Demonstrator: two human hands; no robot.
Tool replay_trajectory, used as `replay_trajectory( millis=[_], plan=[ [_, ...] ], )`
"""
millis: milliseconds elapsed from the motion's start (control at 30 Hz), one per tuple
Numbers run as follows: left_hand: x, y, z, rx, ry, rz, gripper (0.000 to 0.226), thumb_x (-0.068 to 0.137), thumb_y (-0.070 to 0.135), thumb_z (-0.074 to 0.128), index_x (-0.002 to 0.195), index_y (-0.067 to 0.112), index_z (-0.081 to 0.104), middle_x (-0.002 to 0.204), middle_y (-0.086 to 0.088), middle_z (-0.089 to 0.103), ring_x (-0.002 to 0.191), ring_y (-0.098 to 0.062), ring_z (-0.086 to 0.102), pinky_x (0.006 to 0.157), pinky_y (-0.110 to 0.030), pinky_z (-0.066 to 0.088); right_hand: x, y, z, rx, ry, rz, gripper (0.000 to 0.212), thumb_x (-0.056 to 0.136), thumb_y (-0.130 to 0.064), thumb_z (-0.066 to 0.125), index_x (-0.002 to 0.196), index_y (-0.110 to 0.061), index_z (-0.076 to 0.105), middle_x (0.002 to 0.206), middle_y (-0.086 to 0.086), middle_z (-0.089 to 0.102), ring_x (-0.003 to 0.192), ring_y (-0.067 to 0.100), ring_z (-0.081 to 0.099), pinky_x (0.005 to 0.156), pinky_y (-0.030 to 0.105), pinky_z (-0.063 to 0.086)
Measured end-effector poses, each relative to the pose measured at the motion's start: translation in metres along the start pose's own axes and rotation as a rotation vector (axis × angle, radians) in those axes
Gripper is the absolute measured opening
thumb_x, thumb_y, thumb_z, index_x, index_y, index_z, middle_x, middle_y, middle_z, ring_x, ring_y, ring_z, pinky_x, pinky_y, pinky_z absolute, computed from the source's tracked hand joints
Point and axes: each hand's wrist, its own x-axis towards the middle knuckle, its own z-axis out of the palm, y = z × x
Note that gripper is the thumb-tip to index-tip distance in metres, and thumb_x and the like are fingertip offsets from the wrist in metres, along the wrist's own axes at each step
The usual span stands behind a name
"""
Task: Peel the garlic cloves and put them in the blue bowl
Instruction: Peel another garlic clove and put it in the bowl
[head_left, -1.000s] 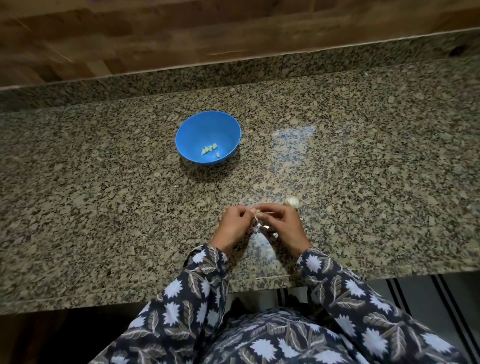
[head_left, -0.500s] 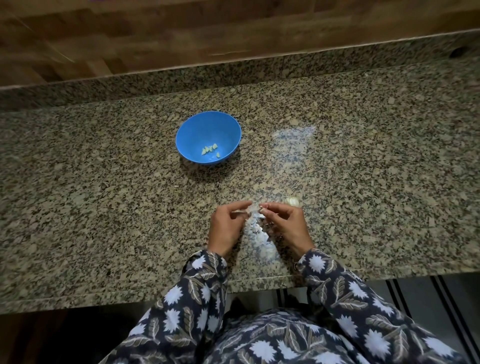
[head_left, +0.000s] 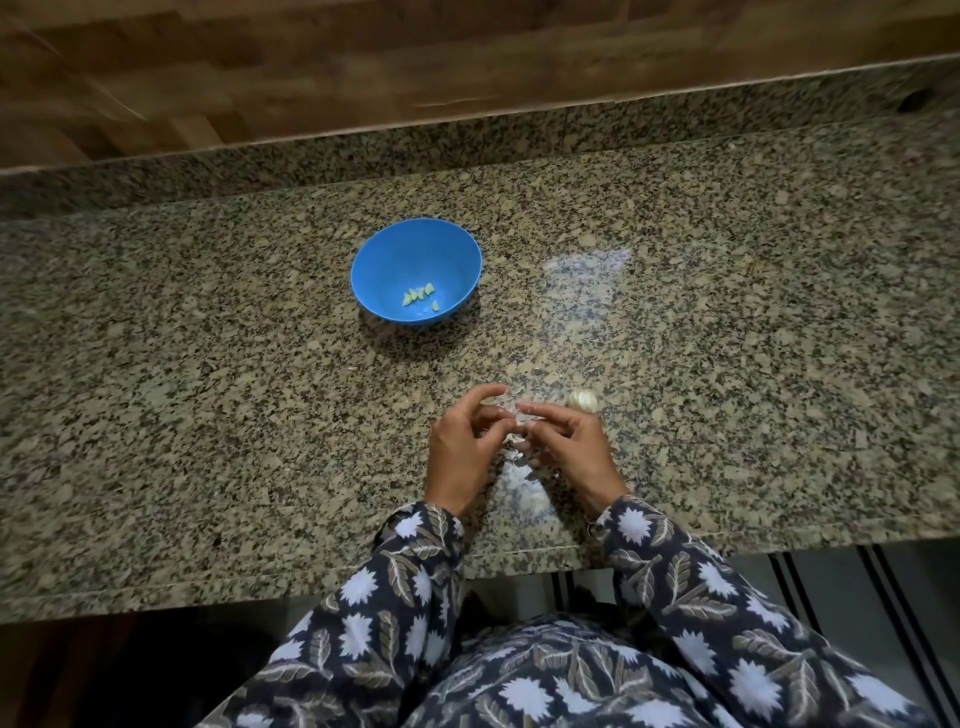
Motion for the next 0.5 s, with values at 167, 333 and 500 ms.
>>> replay_trajectory(
  millis=[167, 333, 500],
  plan=[
    [-0.002, -0.001, -0.007, -0.278, 0.096, -0.210, 0.035, 0.081, 0.003, 0.067, 0.109, 0.022, 0.057, 0.092, -0.004, 0.071, 0.083, -0.011, 0.069, 0.071, -0.025, 0.057, 0.000, -0.003, 0.003, 0.000, -0.012, 0.063, 0.020, 0.090, 0.003, 0.050, 0.107, 0.001, 0.060, 0.085, 0.006, 0.067, 0.059, 0.003, 0.064, 0.052, 0.018, 0.053],
    [0.005, -0.015, -0.041, -0.208, 0.311, -0.275, 0.034, 0.084, 0.004, 0.064, 0.115, 0.013, 0.055, 0.092, 0.002, 0.066, 0.068, -0.003, 0.063, 0.054, -0.019, 0.055, -0.001, -0.002, 0.001, -0.022, 0.060, 0.073, 0.002, 0.084, -0.008, 0.062, 0.084, -0.007, 0.063, 0.078, 0.008, 0.067, 0.059, 0.014, 0.063, 0.053, 0.022, 0.054],
    [0.012, -0.048, -0.090, 0.075, 0.479, -0.333, 0.037, 0.087, 0.007, 0.061, 0.122, 0.016, 0.054, 0.105, -0.003, 0.066, 0.067, 0.002, 0.056, 0.043, -0.008, 0.044, 0.000, 0.005, -0.005, -0.036, 0.144, 0.086, 0.007, 0.079, -0.008, 0.067, 0.081, -0.002, 0.064, 0.073, 0.007, 0.067, 0.059, 0.014, 0.064, 0.054, 0.021, 0.056]
  ],
)
